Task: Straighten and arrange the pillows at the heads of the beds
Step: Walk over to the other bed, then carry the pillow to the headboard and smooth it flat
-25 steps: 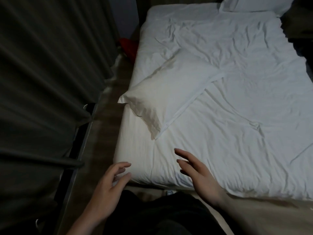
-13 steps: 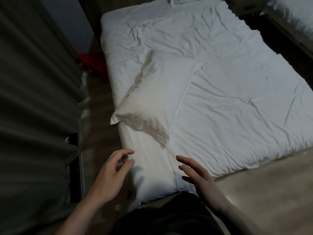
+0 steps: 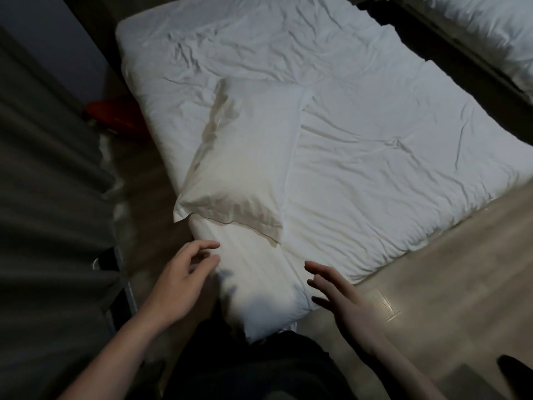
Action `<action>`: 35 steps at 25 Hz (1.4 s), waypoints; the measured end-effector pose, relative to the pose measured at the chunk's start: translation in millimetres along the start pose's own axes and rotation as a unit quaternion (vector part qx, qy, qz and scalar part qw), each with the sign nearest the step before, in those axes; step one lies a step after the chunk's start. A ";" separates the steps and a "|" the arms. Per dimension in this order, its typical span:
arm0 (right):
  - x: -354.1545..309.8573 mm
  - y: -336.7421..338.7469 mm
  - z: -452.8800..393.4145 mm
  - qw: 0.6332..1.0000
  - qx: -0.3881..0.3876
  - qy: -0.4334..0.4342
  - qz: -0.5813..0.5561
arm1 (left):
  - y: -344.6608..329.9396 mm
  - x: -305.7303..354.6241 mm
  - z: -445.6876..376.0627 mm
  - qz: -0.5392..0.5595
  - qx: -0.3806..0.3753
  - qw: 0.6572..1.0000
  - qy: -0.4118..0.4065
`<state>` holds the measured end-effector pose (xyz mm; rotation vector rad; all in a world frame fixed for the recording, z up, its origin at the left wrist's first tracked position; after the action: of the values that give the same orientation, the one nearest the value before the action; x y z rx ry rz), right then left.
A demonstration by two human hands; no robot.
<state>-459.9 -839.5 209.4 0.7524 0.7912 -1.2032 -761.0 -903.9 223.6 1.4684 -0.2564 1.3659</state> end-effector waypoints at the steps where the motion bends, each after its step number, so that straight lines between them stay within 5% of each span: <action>1: -2.7 -4.9 -4.3 1.000 -0.003 0.004 0.004 | -0.8 -1.0 -3.7 -0.005 -0.005 1.000 -0.002; 10: -7.5 -69.3 -53.0 0.997 0.078 -0.011 -0.020 | 36.0 -28.0 -141.7 -0.066 -0.048 0.996 0.024; 20: 23.6 -221.2 -142.1 0.969 0.218 -0.113 -0.031 | -11.0 -186.9 -412.9 -0.196 -0.144 0.950 0.198; 24: 23.4 -250.7 -168.2 0.963 0.235 -0.126 -0.032 | -59.7 -235.2 -438.8 -0.131 -0.148 0.935 0.295; 29: 19.5 -258.6 -172.9 0.956 0.261 -0.125 -0.050 | -85.2 -200.1 -405.5 0.006 -0.206 0.881 0.425; 31: 15.3 -257.1 -164.5 0.954 0.269 -0.120 -0.061 | -80.0 -177.8 -407.6 0.019 -0.162 0.908 0.386; 35: -2.9 -246.1 -150.4 0.957 0.272 -0.091 -0.054 | -54.0 -84.5 -406.8 -0.092 -0.082 0.981 0.146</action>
<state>-719.6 -759.6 112.7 1.0344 0.3462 -1.5912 -988.4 -605.9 36.4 1.1100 -0.0401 1.3552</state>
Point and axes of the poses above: each hand's wrist, its own z-axis away from the middle knuckle, its own y-axis out of the back of the hand, x = y × z, the point moved 6 cm from there along -z, towards the middle knuckle, and after that the axes turned 15 degrees about x, right-handed, at the moved point
